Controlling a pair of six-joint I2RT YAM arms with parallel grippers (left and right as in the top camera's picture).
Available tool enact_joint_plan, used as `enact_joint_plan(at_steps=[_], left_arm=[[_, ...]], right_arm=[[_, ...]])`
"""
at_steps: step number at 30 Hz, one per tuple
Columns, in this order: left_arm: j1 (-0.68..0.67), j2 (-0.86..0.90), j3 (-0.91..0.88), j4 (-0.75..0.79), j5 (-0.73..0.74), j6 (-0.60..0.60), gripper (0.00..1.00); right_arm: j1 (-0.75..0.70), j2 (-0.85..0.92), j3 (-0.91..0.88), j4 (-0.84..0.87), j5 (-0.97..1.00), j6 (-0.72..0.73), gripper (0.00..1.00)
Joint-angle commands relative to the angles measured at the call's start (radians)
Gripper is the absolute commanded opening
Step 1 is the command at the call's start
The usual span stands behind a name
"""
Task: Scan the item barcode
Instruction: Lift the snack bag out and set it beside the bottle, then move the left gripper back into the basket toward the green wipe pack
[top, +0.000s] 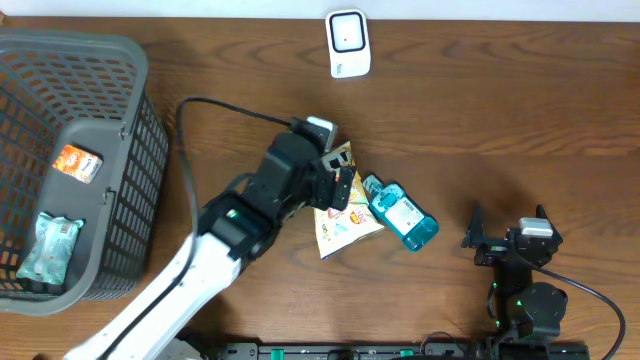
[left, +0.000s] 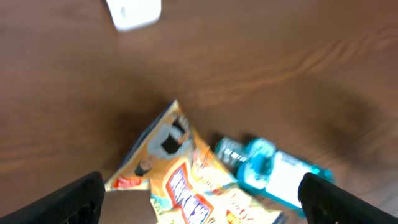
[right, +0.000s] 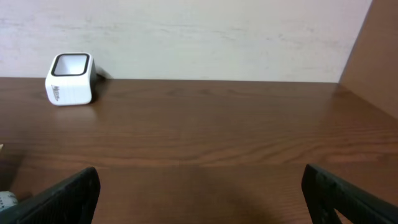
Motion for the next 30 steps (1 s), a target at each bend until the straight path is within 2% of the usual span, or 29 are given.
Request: enact_joint_plan(at_steps=[1,5,11,15,20,23,27,30], left_arm=[[0.007,-0.089,0.029,-0.029,-0.015,0.006,0.99],[0.026,-0.146,0.092,-0.133,-0.078,0.005,0.99],[0.072,-0.158,0.285,-0.323,-0.206,0.026,1.00],[0.126,-0.158,0.415,-0.383,-0.299,0.033,1.00],[0.246,-0.158,0.549,-0.435,-0.328,0.016,1.00],[0.353,-0.158,0.608,-0.483,-0.392,-0.063,1.00],[0.521,-0.161,0.631,-0.538,-0.478,-0.246,1.00],[0.660,-0.155,0.631,-0.588,-0.484,-0.357,1.00]], right_arm=[[-0.005,0.001,-0.002,-0.002,-0.002,-0.008,0.99],[-0.005,0.001,-0.002,-0.003,-0.002,-0.008,0.99],[-0.005,0.001,-0.002,-0.002,-0.002,-0.008,0.99],[-0.005,0.001,-0.002,-0.002,-0.002,-0.008,0.99],[-0.005,0.001,-0.002,-0.003,-0.002,-0.008,0.99],[-0.005,0.001,-0.002,-0.002,-0.002,-0.008,0.99],[-0.005,0.001,-0.002,-0.003,-0.002,-0.008,0.99],[-0.005,0.001,-0.002,-0.002,-0.002,-0.008,0.99]])
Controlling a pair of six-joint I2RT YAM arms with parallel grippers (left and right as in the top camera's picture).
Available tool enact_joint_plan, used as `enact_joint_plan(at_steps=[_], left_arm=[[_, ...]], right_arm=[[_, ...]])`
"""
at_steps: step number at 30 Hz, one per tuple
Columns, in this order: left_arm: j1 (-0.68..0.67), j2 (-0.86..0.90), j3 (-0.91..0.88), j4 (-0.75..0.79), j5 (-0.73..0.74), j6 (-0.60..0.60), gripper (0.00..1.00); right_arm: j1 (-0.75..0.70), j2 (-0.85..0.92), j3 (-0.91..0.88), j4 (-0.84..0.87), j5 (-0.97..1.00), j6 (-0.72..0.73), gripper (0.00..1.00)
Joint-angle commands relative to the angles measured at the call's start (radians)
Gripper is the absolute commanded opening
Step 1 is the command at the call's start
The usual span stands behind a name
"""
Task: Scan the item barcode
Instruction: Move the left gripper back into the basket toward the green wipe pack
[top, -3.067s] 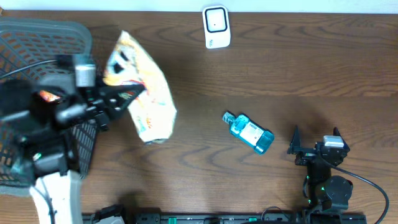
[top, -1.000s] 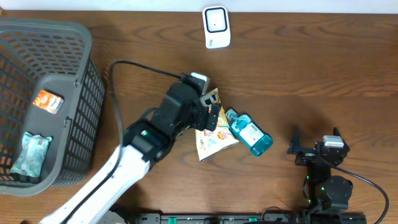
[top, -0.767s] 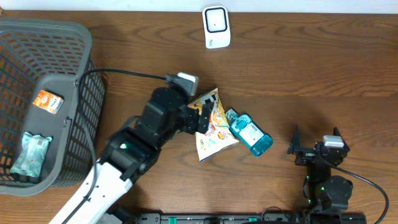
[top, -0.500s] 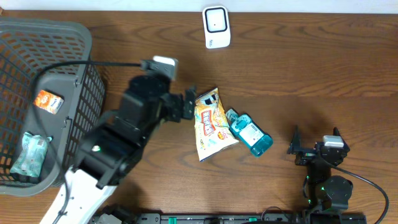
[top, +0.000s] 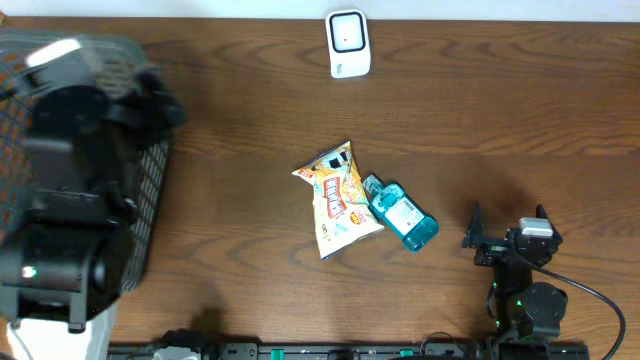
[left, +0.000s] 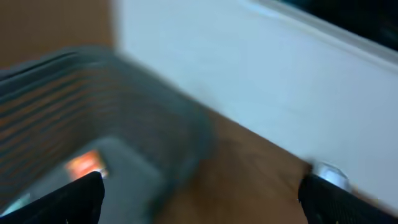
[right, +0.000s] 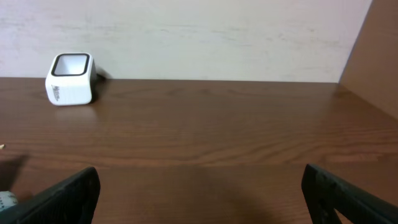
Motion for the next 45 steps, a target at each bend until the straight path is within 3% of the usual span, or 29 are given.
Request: enact_joint_plan(at_steps=[1,10,16,32,35,45], left_arm=[[0.148,0.006,0.013,-0.047,-0.064,-0.199,1.00],[0.480,0.134,0.013,-0.150,-0.063,-0.314,1.00],[0.589,0.269,0.013,-0.215,-0.052,-0.330,1.00],[0.622,0.681,-0.030,-0.358,-0.061,-0.332,1.00],[0.629,0.713,-0.060,-0.369,-0.084,-0.389,1.00],[0.630,0.715,-0.225,-0.204,-0.169,-0.424,1.00]], right_arm=[[-0.005,0.001,-0.002,-0.003,-0.002,-0.008,0.99],[-0.005,0.001,-0.002,-0.003,-0.002,-0.008,0.99],[-0.005,0.001,-0.002,-0.003,-0.002,-0.008,0.99],[-0.005,0.001,-0.002,-0.003,-0.002,-0.008,0.99],[-0.005,0.001,-0.002,-0.003,-0.002,-0.008,0.99],[-0.005,0.001,-0.002,-0.003,-0.002,-0.008,0.99]])
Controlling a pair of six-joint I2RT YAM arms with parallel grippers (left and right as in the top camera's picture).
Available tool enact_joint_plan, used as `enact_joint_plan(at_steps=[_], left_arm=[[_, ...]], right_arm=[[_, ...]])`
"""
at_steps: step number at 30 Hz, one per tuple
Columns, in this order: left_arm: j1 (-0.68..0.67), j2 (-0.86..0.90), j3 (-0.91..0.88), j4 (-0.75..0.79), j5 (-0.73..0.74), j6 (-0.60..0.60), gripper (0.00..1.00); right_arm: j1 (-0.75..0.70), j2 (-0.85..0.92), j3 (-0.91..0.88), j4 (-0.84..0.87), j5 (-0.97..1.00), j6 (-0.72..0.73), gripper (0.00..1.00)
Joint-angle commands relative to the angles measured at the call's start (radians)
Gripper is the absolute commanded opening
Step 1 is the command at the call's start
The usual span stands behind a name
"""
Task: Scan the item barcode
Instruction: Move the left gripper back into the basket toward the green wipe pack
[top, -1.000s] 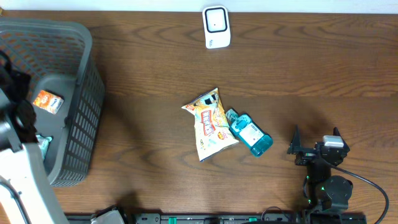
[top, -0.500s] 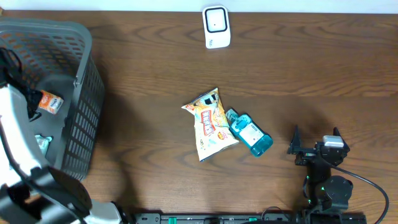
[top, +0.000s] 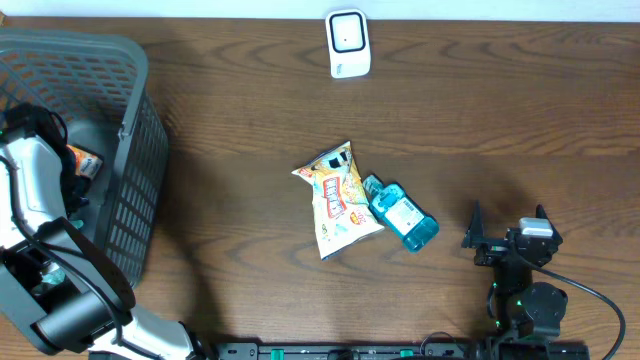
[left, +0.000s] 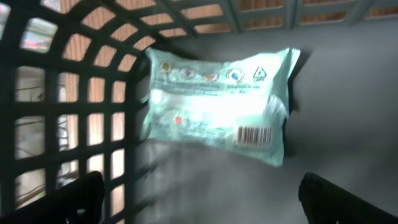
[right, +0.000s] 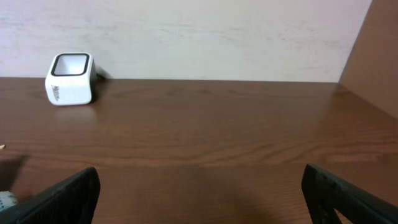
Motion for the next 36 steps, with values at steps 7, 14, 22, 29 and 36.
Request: enact_joint_plan(at_steps=[7,14,22,29,36], left_arm=[[0.005,0.002,-0.135,0.181,-0.048,-0.021,0.98],[0.005,0.003,-0.166,0.268,-0.051,-0.021,0.98],[0.006,0.007,-0.209,0.327,-0.080,-0.021,0.98],[0.039,0.011,-0.296,0.424,-0.081,-0.021,0.98],[0.077,0.011,-0.338,0.457,-0.080,-0.021,0.79]], right_arm=[[-0.005,0.001,-0.002,-0.003,-0.002,-0.008,0.99],[-0.005,0.001,-0.002,-0.003,-0.002,-0.008,0.99],[-0.005,0.001,-0.002,-0.003,-0.002,-0.008,0.99],[-0.005,0.001,-0.002,-0.003,-0.002,-0.008,0.99],[-0.005,0.001,-0.002,-0.003,-0.002,-0.008,0.99]])
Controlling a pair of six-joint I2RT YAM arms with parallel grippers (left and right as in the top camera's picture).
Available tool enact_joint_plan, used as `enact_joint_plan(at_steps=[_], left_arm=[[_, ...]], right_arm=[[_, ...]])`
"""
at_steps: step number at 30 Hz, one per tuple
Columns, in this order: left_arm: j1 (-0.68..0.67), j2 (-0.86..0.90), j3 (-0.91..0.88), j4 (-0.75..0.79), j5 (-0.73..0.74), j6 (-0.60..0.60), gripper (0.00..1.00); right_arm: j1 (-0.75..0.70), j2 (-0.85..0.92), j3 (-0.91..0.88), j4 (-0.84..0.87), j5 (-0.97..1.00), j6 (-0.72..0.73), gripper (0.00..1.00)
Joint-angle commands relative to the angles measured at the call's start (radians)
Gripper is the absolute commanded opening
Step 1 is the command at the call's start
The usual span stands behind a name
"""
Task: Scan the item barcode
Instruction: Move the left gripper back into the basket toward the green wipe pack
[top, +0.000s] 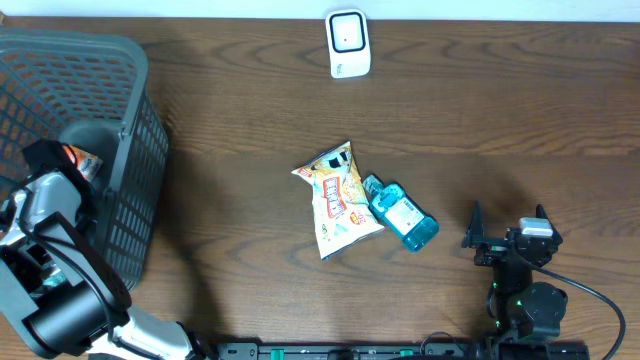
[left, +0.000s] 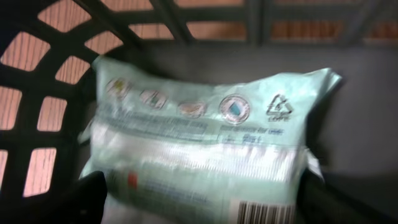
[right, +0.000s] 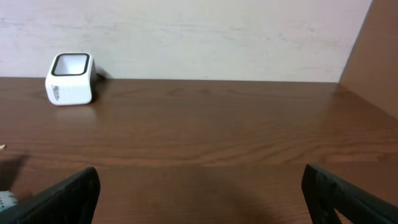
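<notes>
A pale green packet (left: 199, 149) with a barcode at its lower edge lies on the floor of the grey basket (top: 130, 60). My left gripper (left: 202, 202) is open right over it, one finger on each side. In the overhead view the left arm (top: 48, 200) reaches into the basket and hides the packet. The white scanner (top: 348, 42) stands at the table's far edge, also in the right wrist view (right: 69, 79). My right gripper (right: 199, 199) is open and holds nothing, low over the wood at the front right (top: 505, 240).
An orange packet (top: 80, 160) lies in the basket beside the arm. A yellow snack bag (top: 338, 200) and a blue bottle (top: 400, 215) lie together mid-table. The basket's lattice walls (left: 50, 74) stand close around the left gripper.
My left gripper has come closer to the green packet, which now fills its view between the fingers. The right arm and the things on the table have not moved.
My left gripper was first open over the snack bag and blue bottle mid-table. Then the arm stood over the basket at the left. After that the gripper was inside the basket above the green packet, and now it is close over it. The right arm stayed still.
</notes>
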Motion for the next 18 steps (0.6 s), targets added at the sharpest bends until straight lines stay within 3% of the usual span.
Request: enact_joint_plan(at_steps=[1,2,6,7,18], left_arm=[[0.019,0.011,-0.025,-0.006,-0.016,-0.008,0.72],[0.020,0.011,-0.026,-0.006,-0.016,-0.008,0.53],[0.020,0.011,-0.026,-0.005,-0.010,-0.008,0.20],[0.020,0.011,-0.026,-0.006,-0.005,-0.008,0.08],[0.019,-0.037,-0.014,-0.015,0.128,0.007,0.07]], right_arm=[[-0.005,0.001,-0.002,-0.003,-0.002,-0.008,0.99],[-0.005,0.001,-0.002,-0.003,-0.002,-0.008,0.99],[-0.005,0.001,-0.002,-0.003,-0.002,-0.008,0.99],[-0.005,0.001,-0.002,-0.003,-0.002,-0.008,0.99],[-0.005,0.001,-0.002,-0.003,-0.002,-0.008,0.99]])
